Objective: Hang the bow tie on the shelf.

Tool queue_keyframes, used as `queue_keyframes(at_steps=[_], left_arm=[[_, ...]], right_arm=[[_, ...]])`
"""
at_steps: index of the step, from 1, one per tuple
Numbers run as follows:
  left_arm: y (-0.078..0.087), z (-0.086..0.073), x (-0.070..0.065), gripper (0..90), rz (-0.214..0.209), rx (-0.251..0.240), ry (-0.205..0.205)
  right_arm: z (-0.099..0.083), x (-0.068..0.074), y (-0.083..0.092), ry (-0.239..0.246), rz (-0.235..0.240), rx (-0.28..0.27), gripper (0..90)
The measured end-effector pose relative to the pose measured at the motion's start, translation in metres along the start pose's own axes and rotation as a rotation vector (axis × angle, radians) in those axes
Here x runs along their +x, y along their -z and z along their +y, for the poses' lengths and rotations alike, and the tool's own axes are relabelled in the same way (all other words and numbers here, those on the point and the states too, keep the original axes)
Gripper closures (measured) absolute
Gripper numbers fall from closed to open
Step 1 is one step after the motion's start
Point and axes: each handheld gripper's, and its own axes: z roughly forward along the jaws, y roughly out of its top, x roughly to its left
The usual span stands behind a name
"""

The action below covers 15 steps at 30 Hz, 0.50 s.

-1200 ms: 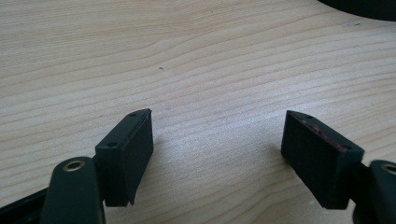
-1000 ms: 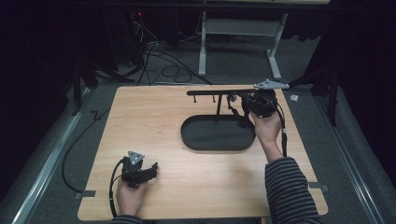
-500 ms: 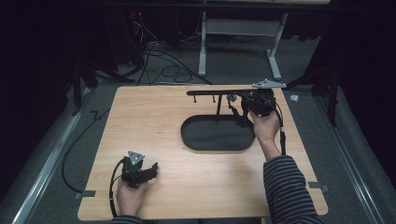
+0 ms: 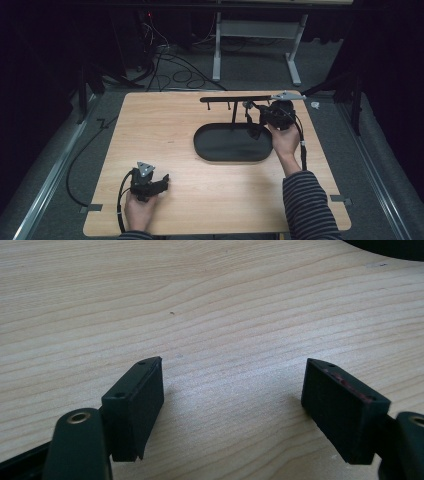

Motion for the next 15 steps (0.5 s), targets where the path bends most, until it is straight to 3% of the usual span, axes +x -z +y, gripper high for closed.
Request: queue_keyframes(at_steps=[15], left_arm=[[0.0,0.0,0.0,25.4,-0.001,0.0,0.0]], right_arm=[[-0.0057,0.0037,-0.0079,0.001,0.004,0.018,89.7]])
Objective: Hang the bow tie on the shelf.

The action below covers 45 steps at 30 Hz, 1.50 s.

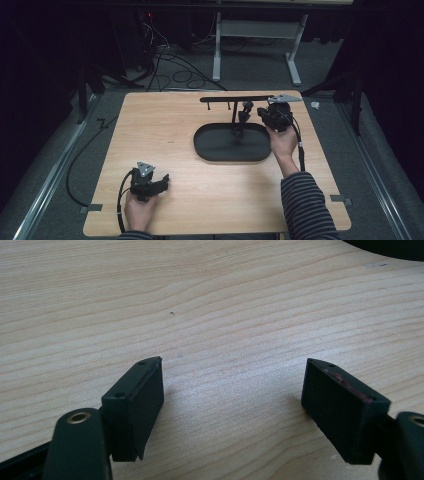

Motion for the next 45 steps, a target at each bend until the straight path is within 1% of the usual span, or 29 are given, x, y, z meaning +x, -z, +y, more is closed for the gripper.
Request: queue_keyframes(at_steps=[4,10,12,14,15,17,18,19,20,21,28,29,33,41,44,45], left_arm=[[0.0,0.0,0.0,25.4,0.0,0.0,0.0],[0.0,0.0,0.0,25.4,0.0,0.0,0.0],[0.0,0.0,0.0,25.3,-0.001,0.0,0.0],[0.0,0.0,0.0,25.3,0.0,-0.002,0.002],[0.0,0.0,0.0,25.3,0.0,-0.003,0.001],[0.0,0.0,0.0,25.3,0.0,-0.003,0.002],[0.0,0.0,0.0,25.3,0.0,-0.002,0.001],[0.0,0.0,0.0,25.3,0.0,-0.003,0.001],[0.0,0.0,0.0,25.3,0.0,-0.003,0.001],[0.0,0.0,0.0,25.3,0.0,-0.003,0.001],[0.0,0.0,0.0,25.3,0.0,-0.003,0.001],[0.0,0.0,0.0,25.3,0.0,-0.003,0.001],[0.0,0.0,0.0,25.3,0.0,-0.003,0.0],[0.0,0.0,0.0,25.3,0.0,-0.003,0.0],[0.0,0.0,0.0,25.3,0.001,-0.003,0.0],[0.0,0.0,0.0,25.3,0.001,-0.003,0.0]], right_arm=[[0.0,0.001,0.0,0.001,0.001,0.003,89.3],[-0.003,0.0,0.002,0.002,0.011,0.001,86.2],[-0.004,-0.001,0.004,-0.006,0.014,-0.003,84.7],[-0.005,-0.003,0.006,-0.009,0.018,-0.008,82.4],[-0.007,-0.003,0.009,-0.013,0.018,-0.01,79.7],[-0.007,-0.005,0.01,-0.01,0.019,-0.011,78.3],[-0.008,-0.005,0.011,-0.014,0.021,-0.017,76.3],[-0.01,-0.007,0.014,-0.026,0.026,-0.023,71.9],[-0.01,-0.007,0.014,-0.026,0.026,-0.023,71.9],[-0.013,-0.01,0.016,-0.026,0.024,-0.031,69.1],[-0.019,-0.015,0.021,-0.045,0.031,-0.033,63.9],[-0.02,-0.017,0.023,-0.049,0.037,-0.032,63.2],[-0.023,-0.019,0.026,-0.046,0.037,-0.043,62.3],[-0.031,-0.025,0.036,-0.07,0.042,-0.062,60.2],[-0.032,-0.026,0.038,-0.076,0.045,-0.054,59.8],[-0.033,-0.027,0.04,-0.08,0.048,-0.065,59.7]])
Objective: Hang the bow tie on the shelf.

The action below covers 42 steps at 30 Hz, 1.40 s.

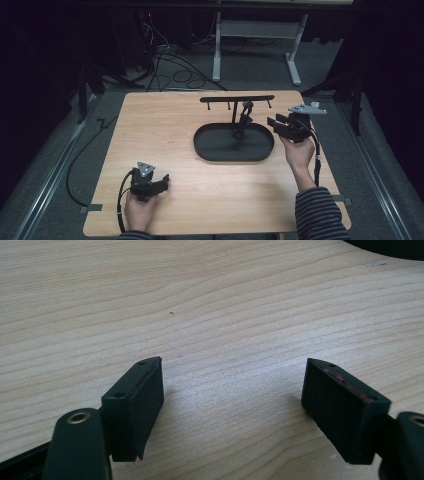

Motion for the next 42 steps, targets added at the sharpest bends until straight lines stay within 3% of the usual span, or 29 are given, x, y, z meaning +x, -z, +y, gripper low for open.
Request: queue_keyframes(at_steps=[16,32,42], left_arm=[[0.0,0.0,0.0,25.3,0.0,0.0,0.0],[0.0,0.0,0.0,25.3,0.0,0.0,0.0],[0.0,0.0,0.0,25.3,0.0,0.0,0.0]], right_arm=[[-0.01,-0.005,0.017,-0.017,0.016,-0.011,59.2],[-0.021,-0.004,0.03,0.012,0.018,-0.003,57.7],[-0.029,-0.004,0.04,-0.004,0.033,-0.017,56.5]])
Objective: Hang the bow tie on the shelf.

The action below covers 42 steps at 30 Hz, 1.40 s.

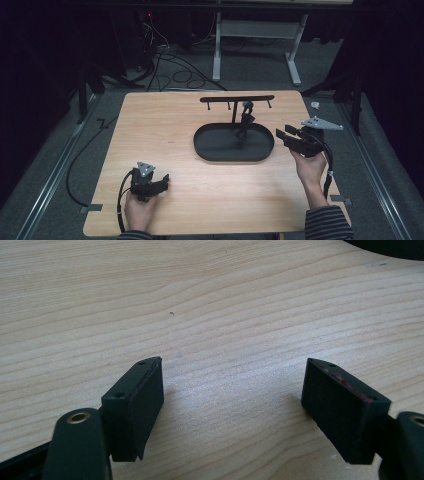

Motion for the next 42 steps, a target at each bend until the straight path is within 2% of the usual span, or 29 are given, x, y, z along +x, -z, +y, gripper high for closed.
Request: queue_keyframes(at_steps=[8,42], left_arm=[[0.0,0.0,0.0,25.3,0.001,-0.001,0.001],[0.0,0.0,0.0,25.3,0.0,-0.001,0.001]], right_arm=[[-0.007,-0.001,0.005,-0.02,0.012,-0.002,56.5],[-0.035,0.006,0.025,-0.04,0.057,-0.013,56.9]])
